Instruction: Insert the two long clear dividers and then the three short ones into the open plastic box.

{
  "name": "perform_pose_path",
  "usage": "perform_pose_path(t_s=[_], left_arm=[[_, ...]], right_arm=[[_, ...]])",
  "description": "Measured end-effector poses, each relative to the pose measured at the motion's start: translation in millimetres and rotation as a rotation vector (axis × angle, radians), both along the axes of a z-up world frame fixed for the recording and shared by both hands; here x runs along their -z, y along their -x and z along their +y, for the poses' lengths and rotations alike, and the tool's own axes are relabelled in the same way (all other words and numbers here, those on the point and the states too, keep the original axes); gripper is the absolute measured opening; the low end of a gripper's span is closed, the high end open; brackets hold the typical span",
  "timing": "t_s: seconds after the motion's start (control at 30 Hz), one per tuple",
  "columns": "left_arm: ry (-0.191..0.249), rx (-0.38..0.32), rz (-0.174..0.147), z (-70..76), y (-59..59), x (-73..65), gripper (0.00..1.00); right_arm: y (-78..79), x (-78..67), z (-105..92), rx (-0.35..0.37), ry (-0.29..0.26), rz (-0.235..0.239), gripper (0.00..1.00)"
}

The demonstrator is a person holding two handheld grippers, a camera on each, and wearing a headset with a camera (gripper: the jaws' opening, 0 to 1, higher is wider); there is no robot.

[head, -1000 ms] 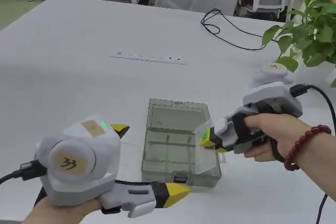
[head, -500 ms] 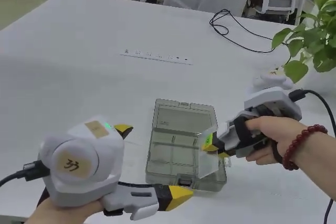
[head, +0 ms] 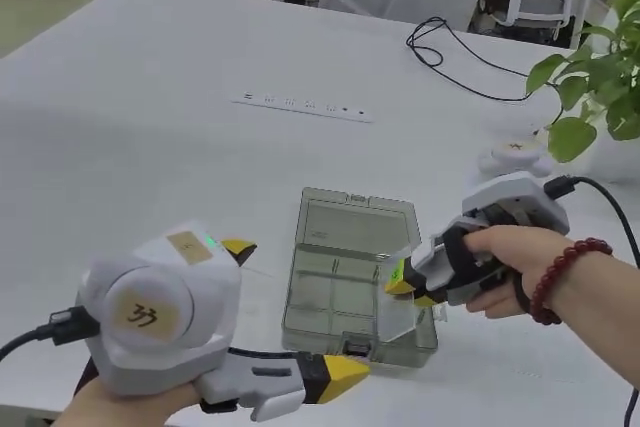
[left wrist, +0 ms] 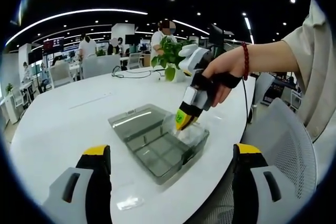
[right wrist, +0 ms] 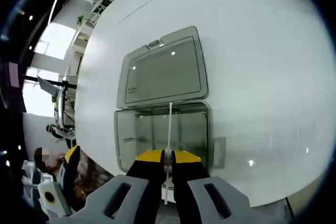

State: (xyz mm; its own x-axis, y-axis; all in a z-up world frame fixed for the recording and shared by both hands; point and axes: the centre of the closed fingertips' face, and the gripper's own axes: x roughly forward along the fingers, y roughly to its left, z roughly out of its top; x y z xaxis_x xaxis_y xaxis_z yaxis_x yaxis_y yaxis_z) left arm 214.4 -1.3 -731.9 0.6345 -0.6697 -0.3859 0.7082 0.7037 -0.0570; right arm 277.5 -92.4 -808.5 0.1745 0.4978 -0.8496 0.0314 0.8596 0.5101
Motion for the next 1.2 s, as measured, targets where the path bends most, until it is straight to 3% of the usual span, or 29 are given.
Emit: perform_pose_path(t_s=[0.27,0.57,1.0,1.2], left_arm=[[0.004,-0.006,0.001,2.8,-1.0,0.0,0.98],[0.025,-0.010,-0.009,1.8,-3.4,-4.8,0.97],[0.023,-0.017,-0.009,2.9,-4.5,-4.8,0.97],[0.025,-0.025,-0.008,3.7,-5.0,-4.9,0.96]], right_arm=[[-0.1,1.5,0.1,-0.005,0.007,0.005,0.06],[3.5,0.9,0.1,-0.061,0.067,-0.016,0.07],[1.8,2.3,1.2,-0.064,0.077,-0.012,0.07],[0.6,2.5,2.1,-0.133,0.159,-0.053,0.07]])
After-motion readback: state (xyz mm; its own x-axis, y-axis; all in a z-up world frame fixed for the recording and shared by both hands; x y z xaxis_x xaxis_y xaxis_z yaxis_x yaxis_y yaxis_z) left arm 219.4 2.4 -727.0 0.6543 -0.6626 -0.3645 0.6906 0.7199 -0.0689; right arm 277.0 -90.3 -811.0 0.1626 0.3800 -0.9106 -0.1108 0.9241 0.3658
